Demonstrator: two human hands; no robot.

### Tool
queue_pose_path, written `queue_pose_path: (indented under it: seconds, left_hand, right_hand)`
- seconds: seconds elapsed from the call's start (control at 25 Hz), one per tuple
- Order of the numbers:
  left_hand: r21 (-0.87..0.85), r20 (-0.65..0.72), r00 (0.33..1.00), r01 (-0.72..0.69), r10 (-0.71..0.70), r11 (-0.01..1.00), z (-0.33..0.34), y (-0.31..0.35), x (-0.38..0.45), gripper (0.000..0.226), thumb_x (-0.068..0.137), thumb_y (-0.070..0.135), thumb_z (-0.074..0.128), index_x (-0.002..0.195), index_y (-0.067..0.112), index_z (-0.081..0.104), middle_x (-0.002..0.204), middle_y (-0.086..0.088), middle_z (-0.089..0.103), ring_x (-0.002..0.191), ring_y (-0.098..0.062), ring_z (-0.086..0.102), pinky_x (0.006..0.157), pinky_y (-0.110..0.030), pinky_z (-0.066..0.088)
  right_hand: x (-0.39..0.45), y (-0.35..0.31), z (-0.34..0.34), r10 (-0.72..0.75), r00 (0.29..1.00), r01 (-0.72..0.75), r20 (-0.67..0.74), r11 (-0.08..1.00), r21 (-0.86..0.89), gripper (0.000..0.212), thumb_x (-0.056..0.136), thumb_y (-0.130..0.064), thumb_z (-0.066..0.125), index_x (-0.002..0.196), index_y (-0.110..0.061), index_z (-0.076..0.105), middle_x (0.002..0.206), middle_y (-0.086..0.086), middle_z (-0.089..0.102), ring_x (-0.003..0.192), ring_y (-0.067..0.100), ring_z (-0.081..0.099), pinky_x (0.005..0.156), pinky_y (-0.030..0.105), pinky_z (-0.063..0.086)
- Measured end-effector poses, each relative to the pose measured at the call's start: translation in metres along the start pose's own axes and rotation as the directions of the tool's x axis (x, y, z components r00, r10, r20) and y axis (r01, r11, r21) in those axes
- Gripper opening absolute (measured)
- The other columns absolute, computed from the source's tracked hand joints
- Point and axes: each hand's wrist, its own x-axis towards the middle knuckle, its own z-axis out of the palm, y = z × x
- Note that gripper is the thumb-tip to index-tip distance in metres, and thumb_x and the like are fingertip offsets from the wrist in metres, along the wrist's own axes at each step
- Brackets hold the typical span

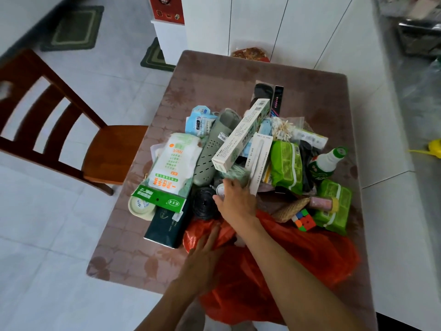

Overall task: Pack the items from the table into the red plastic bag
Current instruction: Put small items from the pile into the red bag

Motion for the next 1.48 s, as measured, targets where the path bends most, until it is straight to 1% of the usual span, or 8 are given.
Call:
queue_pose_path:
  seconds: [0.16,0.28,0.4,0.6,0.72,0.92,1.16,1.48]
  left_hand:
    - [-0.055,-0.042,0.997,-0.067,0.065,0.996,-0.001,-0.015,-0.001,0.062,0.087,0.02,0.056,0.142,0.042,0.037,0.16,0.009,-0.021,0.148,-0.023,0.008,0.107,-0.041,0.043]
    - [-0.107,-0.027,0.997,-0.079,0.076,0.991,-0.004,-0.019,0.006,0.063,0.085,0.018,0.057,0.142,0.039,0.039,0.16,0.01,-0.019,0.147,-0.024,0.013,0.104,-0.041,0.046]
    - [-0.118,-0.015,0.999,-0.053,0.052,0.992,-0.001,-0.024,0.014,0.061,0.084,0.017,0.063,0.139,0.036,0.045,0.161,0.009,-0.014,0.145,-0.027,0.022,0.102,-0.043,0.048]
    - [-0.159,-0.306,0.952,-0.063,0.012,0.985,0.004,-0.025,0.009,0.047,0.081,0.015,0.056,0.128,0.016,0.054,0.152,-0.009,0.029,0.108,-0.029,0.056,0.08,-0.041,0.056]
    - [-0.206,-0.388,0.92,-0.023,-0.06,0.978,-0.005,-0.022,0.003,0.035,0.084,0.019,0.057,0.119,0.018,0.057,0.134,-0.005,0.041,0.102,-0.02,0.054,0.079,-0.039,0.056]
    - [-0.403,-0.547,0.819,-0.078,-0.171,0.912,-0.044,-0.012,0.006,0.032,0.09,0.043,0.05,0.116,0.026,0.058,0.13,0.008,0.047,0.118,-0.008,0.046,0.099,-0.034,0.041]
    - [-0.025,-0.281,0.926,0.257,-0.253,0.966,-0.064,-0.014,0.076,0.064,0.085,0.031,0.056,0.145,0.026,0.032,0.15,-0.01,0.029,0.132,-0.035,0.031,0.101,-0.053,0.042]
    - [-0.143,-0.251,0.914,0.292,-0.32,0.946,-0.068,-0.013,0.073,0.084,0.067,0.043,0.074,0.14,0.026,0.034,0.131,-0.008,0.044,0.118,-0.034,0.049,0.083,-0.049,0.053]
  right_hand:
    - [-0.01,0.037,-0.004,0.165,0.986,-0.123,-0.032,0.84,0.528,0.035,0.082,-0.032,0.062,0.114,-0.02,0.057,0.101,0.0,0.063,0.088,0.024,0.062,0.067,0.03,0.047]
    - [-0.037,0.079,-0.02,0.381,0.913,-0.195,0.144,0.1,0.976,0.023,0.075,-0.025,0.06,0.097,-0.019,0.064,0.093,0.007,0.064,0.083,0.027,0.063,0.058,0.031,0.049]
    - [-0.094,0.121,-0.012,0.269,0.922,-0.223,0.279,-0.221,0.95,0.018,0.078,-0.015,0.055,0.092,-0.016,0.067,0.095,0.014,0.066,0.081,0.031,0.065,0.052,0.035,0.053]
    - [-0.147,0.101,0.054,0.026,0.859,-0.498,0.511,0.275,0.823,0.035,0.08,-0.016,0.076,0.109,-0.032,0.065,0.115,0.007,0.066,0.095,0.016,0.067,0.07,0.024,0.053]
    - [-0.132,0.066,0.083,0.163,0.925,-0.38,0.343,0.37,0.848,0.043,0.075,-0.03,0.081,0.105,-0.032,0.051,0.109,-0.004,0.062,0.094,0.016,0.064,0.07,0.02,0.049]
    - [-0.113,0.065,0.076,0.104,0.992,-0.125,0.071,0.83,0.543,0.034,0.084,-0.056,0.06,0.086,-0.026,0.043,0.079,-0.013,0.049,0.071,0.008,0.049,0.053,0.013,0.027]
    - [-0.166,0.099,0.07,0.071,0.996,-0.031,-0.05,0.83,0.556,0.019,0.092,-0.039,0.056,0.079,-0.026,0.058,0.07,-0.014,0.058,0.064,0.001,0.055,0.059,0.023,0.043]
    - [-0.191,0.12,0.05,0.136,0.99,-0.103,-0.02,0.831,0.546,0.012,0.087,-0.027,0.065,0.08,-0.034,0.058,0.074,-0.02,0.063,0.071,-0.001,0.06,0.063,0.025,0.05]
